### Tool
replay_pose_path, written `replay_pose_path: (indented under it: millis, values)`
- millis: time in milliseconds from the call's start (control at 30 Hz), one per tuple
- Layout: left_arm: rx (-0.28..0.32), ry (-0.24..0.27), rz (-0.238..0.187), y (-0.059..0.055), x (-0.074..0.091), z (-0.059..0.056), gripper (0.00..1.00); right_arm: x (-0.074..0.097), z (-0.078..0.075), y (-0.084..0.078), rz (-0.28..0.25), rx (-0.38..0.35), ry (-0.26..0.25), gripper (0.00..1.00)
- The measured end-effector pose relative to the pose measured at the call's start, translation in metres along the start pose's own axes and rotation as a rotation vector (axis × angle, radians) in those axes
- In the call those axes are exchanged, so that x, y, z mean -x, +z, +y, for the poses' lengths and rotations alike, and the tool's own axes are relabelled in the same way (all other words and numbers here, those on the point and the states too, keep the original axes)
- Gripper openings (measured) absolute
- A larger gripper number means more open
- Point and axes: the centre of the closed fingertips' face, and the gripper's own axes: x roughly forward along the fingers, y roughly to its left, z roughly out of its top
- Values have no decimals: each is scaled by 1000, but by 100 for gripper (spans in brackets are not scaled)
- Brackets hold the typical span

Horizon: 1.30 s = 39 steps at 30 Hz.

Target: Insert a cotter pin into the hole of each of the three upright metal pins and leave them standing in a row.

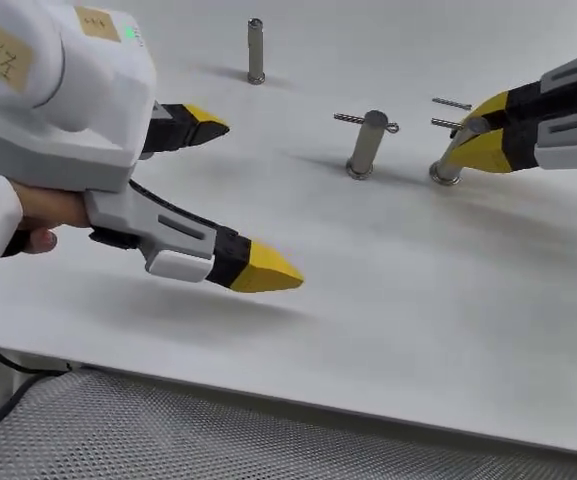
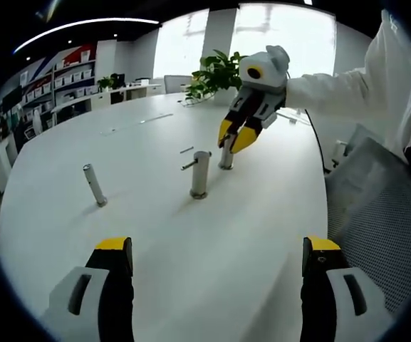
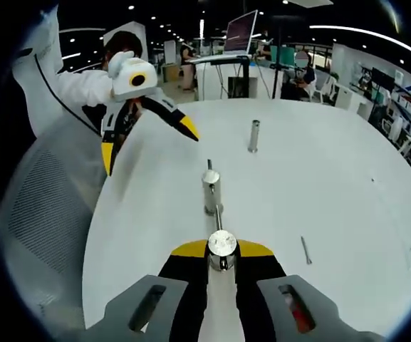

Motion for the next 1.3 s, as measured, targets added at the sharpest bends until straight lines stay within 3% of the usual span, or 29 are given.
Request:
replay_pose_path:
  millis: [367,600,867,1300]
  values:
    - [6,6,16,1,-2,-9,99,-4,4,-2,6,-4,-5,8]
    - [6,5,17,-4,1,-2,99,-6,9,-6,18,-14,-19,8]
    - [5,0,39,-10,2,-1,99,-4,8,-6,7,-23,-39,8]
    - [9,-5,36,-10,4,-1,99,-5,6,-4,-4,-2,-36,9]
